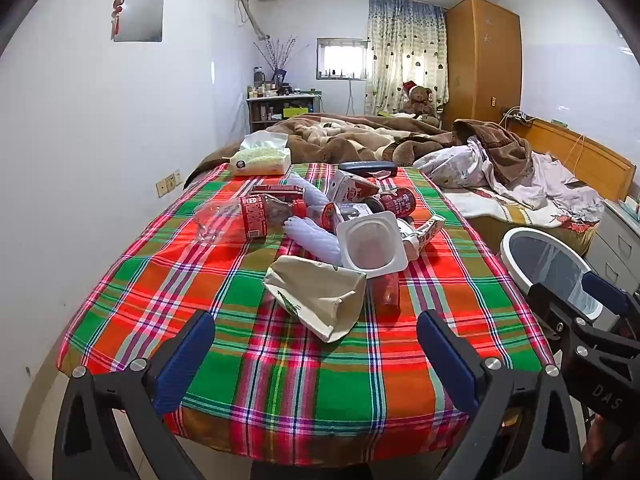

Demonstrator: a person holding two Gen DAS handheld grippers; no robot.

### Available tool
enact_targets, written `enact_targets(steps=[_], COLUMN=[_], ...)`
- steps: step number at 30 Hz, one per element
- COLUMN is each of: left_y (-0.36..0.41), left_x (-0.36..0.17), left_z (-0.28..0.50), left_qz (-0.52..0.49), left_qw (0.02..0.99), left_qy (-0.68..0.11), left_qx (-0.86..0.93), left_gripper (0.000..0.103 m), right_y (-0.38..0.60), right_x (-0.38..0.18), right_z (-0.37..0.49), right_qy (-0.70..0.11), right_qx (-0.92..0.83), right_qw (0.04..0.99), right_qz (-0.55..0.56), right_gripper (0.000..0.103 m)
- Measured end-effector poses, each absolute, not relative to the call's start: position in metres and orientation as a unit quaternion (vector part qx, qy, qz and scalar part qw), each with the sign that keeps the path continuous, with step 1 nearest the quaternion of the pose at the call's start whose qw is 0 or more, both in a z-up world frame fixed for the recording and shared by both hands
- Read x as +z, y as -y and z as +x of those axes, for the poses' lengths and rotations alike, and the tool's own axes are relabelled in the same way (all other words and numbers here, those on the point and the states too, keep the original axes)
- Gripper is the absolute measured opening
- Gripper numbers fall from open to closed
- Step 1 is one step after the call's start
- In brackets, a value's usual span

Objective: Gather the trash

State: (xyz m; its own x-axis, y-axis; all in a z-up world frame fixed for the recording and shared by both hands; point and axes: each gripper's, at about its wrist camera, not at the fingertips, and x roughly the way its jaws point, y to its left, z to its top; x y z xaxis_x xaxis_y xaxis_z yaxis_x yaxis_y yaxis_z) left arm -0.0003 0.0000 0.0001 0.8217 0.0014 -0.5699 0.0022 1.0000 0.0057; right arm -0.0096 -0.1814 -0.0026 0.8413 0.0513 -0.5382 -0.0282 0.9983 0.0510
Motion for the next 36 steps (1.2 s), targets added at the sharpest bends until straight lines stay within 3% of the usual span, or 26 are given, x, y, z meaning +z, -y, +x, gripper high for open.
enact_targets(steps=[36], left_y=[-0.0039], left_x=[0.005], left_z=[0.0006], left_qz=[0.0], left_qw=[0.954], left_qy=[-0.299], left_qx=[0.001], left_gripper=[0.102], right_y=[0.1821], right_x=[0.0011], right_z=[-0.0106], right_qy=[-0.277], right_qx=[0.018], right_qw=[0.96], right_qz=[0.018], right_gripper=[0.094])
